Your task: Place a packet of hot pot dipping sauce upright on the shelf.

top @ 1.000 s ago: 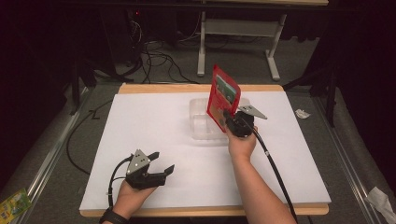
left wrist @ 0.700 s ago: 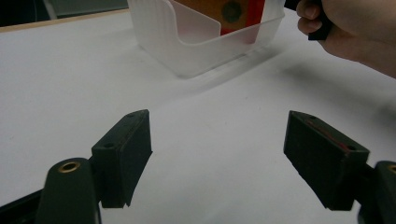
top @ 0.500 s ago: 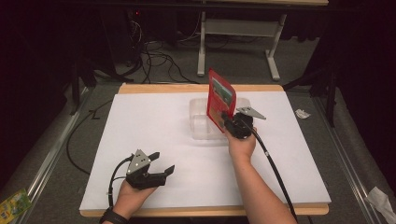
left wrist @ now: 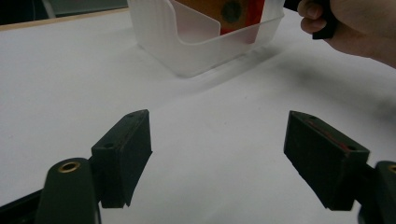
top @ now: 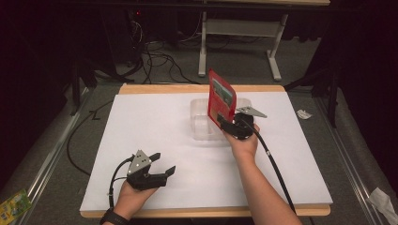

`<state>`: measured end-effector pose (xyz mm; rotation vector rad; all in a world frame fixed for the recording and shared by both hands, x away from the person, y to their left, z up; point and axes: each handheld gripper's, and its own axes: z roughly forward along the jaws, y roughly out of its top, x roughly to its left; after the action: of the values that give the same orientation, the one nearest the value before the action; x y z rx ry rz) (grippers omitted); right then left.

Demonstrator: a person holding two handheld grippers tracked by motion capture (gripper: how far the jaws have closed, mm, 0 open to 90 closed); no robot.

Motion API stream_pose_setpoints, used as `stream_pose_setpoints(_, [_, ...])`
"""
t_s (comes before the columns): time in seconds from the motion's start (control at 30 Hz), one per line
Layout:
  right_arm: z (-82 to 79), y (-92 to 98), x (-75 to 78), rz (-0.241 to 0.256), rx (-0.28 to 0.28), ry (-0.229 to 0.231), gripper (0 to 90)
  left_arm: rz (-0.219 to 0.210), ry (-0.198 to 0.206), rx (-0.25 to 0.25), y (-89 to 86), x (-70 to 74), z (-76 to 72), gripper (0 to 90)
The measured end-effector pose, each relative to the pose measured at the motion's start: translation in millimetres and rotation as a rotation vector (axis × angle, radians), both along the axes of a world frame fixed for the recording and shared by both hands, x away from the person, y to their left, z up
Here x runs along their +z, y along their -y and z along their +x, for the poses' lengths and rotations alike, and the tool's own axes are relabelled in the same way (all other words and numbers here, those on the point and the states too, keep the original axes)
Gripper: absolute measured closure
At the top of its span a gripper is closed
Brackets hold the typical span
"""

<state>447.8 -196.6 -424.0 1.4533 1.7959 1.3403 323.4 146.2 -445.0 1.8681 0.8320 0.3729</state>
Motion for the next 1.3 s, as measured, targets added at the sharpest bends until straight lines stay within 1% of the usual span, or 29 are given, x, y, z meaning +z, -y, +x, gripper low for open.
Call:
stream_pose_setpoints(0.03, [0.1,0.9,1.0,-0.002,0.002,0.007,36.9,0.001,0.0,0.001,0.3,0.0,-0.2,23.7])
stream_pose_setpoints(0.07, [-0.1,1.4,2.3,0.003,0.003,0.002,34.2,0.001,0.001,0.0,0.4,0.0,-0.5,23.7])
stream_pose_setpoints(0.13, [0.1,2.6,5.3,-0.009,0.017,0.006,30.8,0.002,0.001,0.001,0.5,0.1,-0.6,23.6])
stream_pose_setpoints(0.2, [0.3,2.8,6.1,-0.013,0.023,0.008,29.1,0.002,0.001,0.001,0.2,0.1,-0.3,23.6])
stream_pose_setpoints(0.23, [0.2,3.6,7.5,-0.016,0.036,0.012,27.8,0.002,0.001,0.001,0.1,0.1,-0.3,23.6])
stream_pose_setpoints(0.27, [0.2,3.6,7.5,-0.016,0.036,0.012,27.8,0.002,0.001,0.002,0.1,0.0,-0.3,23.6])
stream_pose_setpoints(0.33, [-0.9,4.4,9.0,-0.021,0.037,0.008,24.1,0.001,0.0,0.002,-0.1,-0.2,0.1,23.6])
stream_pose_setpoints(0.43, [-2.2,4.4,10.2,-0.026,0.047,0.004,21.8,0.0,0.0,0.002,-0.1,-0.3,0.3,23.6])
stream_pose_setpoints(0.6, [-10.6,3.4,15.6,-0.07,0.066,0.009,15.9,0.001,-0.001,0.003,-0.3,-0.4,0.6,23.6])
stream_pose_setpoints(0.73, [-22.0,5.7,22.1,-0.088,0.098,0.015,13.2,0.003,-0.001,0.005,-0.4,-0.5,0.7,23.5])
stream_pose_setpoints(0.77, [-25.5,6.6,23.8,-0.087,0.107,0.009,12.3,0.003,-0.002,0.005,-0.4,-0.6,0.7,23.5])
stream_pose_setpoints(0.8, [-32.0,9.0,26.5,-0.08,0.127,0.006,10.2,0.003,-0.002,0.006,-0.4,-0.6,0.8,23.5])
stream_pose_setpoints(0.83, [-32.0,9.0,26.5,-0.08,0.127,0.006,10.2,0.003,-0.002,0.007,-0.3,-0.7,0.8,23.5])
stream_pose_setpoints(0.97, [-46.0,15.3,30.4,-0.085,0.156,0.006,7.8,0.008,-0.004,0.006,0.2,-1.2,1.3,23.4])
stream_pose_setpoints(1.1, [-61.4,27.1,32.6,-0.088,0.182,0.0,5.9,0.006,-0.009,0.01,0.3,-2.1,1.8,23.5])
stream_pose_setpoints(1.3, [-92.1,52.2,30.4,-0.101,0.194,0.008,5.7,-0.005,-0.01,0.017,-1.2,-2.0,1.0,23.4])
